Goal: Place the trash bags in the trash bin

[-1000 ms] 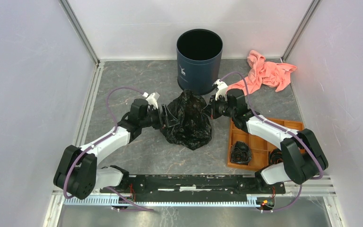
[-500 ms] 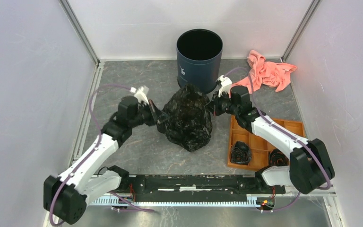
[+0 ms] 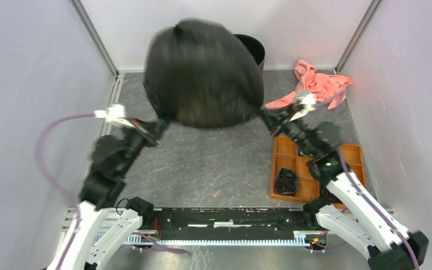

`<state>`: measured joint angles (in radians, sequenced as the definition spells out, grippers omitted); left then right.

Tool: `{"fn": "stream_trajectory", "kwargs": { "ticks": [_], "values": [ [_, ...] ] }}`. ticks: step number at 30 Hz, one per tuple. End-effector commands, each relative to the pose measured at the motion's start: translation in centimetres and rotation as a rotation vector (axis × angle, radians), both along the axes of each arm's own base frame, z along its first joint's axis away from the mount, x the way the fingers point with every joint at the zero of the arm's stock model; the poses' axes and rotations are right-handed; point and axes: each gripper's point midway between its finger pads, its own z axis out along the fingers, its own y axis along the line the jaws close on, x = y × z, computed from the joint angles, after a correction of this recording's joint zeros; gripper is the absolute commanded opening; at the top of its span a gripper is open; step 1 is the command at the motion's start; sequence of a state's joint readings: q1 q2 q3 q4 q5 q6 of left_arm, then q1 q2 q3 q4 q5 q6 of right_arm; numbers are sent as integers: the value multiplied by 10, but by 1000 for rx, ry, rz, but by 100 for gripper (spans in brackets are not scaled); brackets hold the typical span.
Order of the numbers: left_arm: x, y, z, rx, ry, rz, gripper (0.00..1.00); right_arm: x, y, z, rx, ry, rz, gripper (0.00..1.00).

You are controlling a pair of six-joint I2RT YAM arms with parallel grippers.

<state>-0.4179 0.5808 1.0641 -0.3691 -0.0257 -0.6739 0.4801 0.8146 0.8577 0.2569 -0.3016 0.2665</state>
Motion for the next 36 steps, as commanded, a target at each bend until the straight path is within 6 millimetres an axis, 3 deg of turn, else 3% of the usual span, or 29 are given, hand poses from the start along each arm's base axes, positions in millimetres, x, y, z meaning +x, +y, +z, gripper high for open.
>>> {"fn": "stream_trajectory", "kwargs": {
  "ticks": [1, 2, 3, 4, 6, 7, 8, 9, 11, 13, 14, 15, 16, 17, 19, 20, 22, 23, 24, 25, 26, 28, 31, 33, 35, 36],
  "values": [
    [-6, -23, -219, 32, 573, -72, 2, -13, 29, -223, -228, 492, 126, 0],
    [-13, -26, -224, -3, 566, -98, 2, -19, 28, -232, -252, 500, 118, 0],
    [-18, -25, -221, -24, 539, -108, 2, -23, 30, -229, -256, 484, 120, 0],
    [-21, -22, -211, -35, 502, -104, 2, -24, 31, -216, -244, 451, 125, 0],
    [-21, -16, -176, -30, 426, -86, 2, -18, 35, -168, -223, 366, 123, 0],
    [-21, -17, -138, -27, 354, -100, 2, -14, 37, -145, -231, 331, 120, 1],
    [-18, -20, -117, -5, 329, -122, 2, -11, 40, -106, -218, 272, 122, 1],
    [-16, -26, -71, 13, 259, -156, 2, -10, 41, -72, -206, 221, 127, 0],
    [-23, -32, -1, 31, 141, -219, 2, -17, 39, -2, -143, 102, 131, 0],
    [-30, -25, 45, 14, 54, -201, 2, -24, 31, 42, -80, 28, 113, 1],
    [-32, -19, 56, 1, 30, -172, 2, -23, 27, 51, -58, 11, 88, 0],
    [-31, -13, 57, -4, 25, -139, 2, -19, 22, 48, -48, 24, 53, 0],
    [-27, -8, 46, -1, 49, -103, 2, -12, 20, 42, -41, 37, 20, 0],
    [-20, -4, 25, 6, 97, -64, 2, -1, 20, 21, -53, 75, -15, 0],
    [-1, -1, -52, 68, 279, 4, 2, 24, 26, -55, -154, 224, -64, 1],
    [3, 3, -105, 124, 433, 42, 2, 32, 31, -107, -242, 337, -65, 0],
    [-4, 8, -184, 236, 652, 54, 2, 14, 45, -201, -435, 540, 77, 1],
    [-14, 11, -207, 276, 712, 48, 2, -5, 49, -234, -495, 610, 157, 0],
    [-22, 17, -215, 278, 717, 60, 2, -25, 51, -252, -528, 642, 203, 0],
    [-29, 23, -209, 252, 677, 77, 2, -42, 50, -261, -548, 645, 222, 1],
    [-35, 27, -195, 218, 612, 85, 2, -57, 53, -258, -553, 617, 242, 0],
    [-47, 34, -151, 159, 470, 88, 2, -79, 61, -233, -522, 559, 314, 0],
    [-48, 32, -83, 125, 362, 67, 2, -86, 73, -144, -416, 434, 392, 0],
    [-34, 27, -54, 124, 345, 69, 2, -75, 75, -80, -340, 338, 350, 0],
    [-9, 28, -43, 152, 368, 132, 2, -43, 71, -27, -290, 281, 218, 0],
    [5, 27, -43, 185, 390, 151, 2, -21, 68, -20, -293, 301, 159, 0]
  ]
}}
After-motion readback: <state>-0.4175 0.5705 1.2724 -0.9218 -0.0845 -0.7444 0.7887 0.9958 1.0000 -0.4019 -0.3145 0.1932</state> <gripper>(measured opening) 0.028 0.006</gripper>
